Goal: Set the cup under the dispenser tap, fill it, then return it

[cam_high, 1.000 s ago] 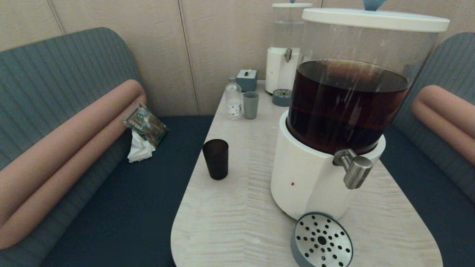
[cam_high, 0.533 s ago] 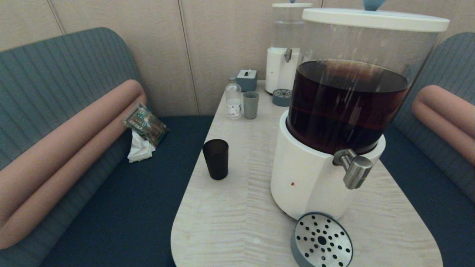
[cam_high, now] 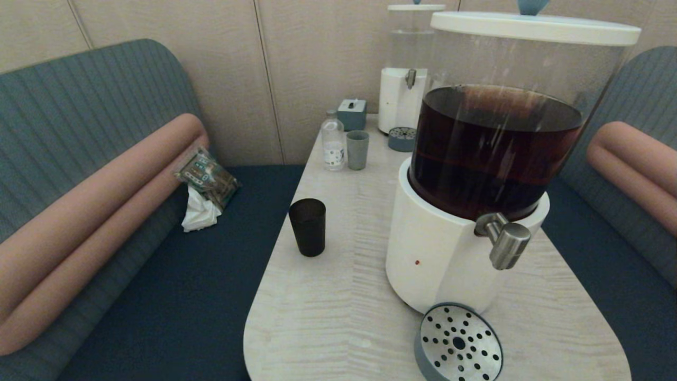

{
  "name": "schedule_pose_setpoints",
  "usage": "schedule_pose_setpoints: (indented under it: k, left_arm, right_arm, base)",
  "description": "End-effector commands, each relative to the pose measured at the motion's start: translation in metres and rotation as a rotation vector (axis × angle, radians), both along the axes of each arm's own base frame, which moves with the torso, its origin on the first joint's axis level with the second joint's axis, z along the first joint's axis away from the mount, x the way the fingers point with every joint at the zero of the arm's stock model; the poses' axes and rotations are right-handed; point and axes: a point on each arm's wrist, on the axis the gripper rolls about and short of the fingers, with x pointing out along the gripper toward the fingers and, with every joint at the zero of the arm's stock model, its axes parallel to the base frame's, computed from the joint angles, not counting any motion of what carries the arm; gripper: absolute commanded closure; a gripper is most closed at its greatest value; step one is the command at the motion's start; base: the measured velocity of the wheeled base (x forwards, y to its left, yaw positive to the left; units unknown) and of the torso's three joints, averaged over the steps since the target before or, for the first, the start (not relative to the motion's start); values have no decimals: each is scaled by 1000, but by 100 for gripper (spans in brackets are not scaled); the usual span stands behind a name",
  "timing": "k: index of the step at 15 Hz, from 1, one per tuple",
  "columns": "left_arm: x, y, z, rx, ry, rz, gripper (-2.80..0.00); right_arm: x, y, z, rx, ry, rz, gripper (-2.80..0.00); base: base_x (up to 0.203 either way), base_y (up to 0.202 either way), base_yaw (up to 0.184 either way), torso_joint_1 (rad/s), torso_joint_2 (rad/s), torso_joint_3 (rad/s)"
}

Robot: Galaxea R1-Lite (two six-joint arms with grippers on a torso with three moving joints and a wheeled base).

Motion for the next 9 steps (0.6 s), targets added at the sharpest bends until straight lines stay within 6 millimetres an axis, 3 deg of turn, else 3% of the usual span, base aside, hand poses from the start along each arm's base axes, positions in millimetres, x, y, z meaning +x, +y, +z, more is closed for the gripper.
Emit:
schedule_pose_setpoints:
  k: [1,9]
  left_arm:
    - [0,0,0,0,1,0,0]
    - [0,0,0,0,1,1,0]
  right_arm:
    - [0,0,-2,-8,4,0,0]
    - [0,0,-2,6,4,-1,0]
  base:
    - [0,0,0,0,0,0]
    - [0,0,0,0,0,0]
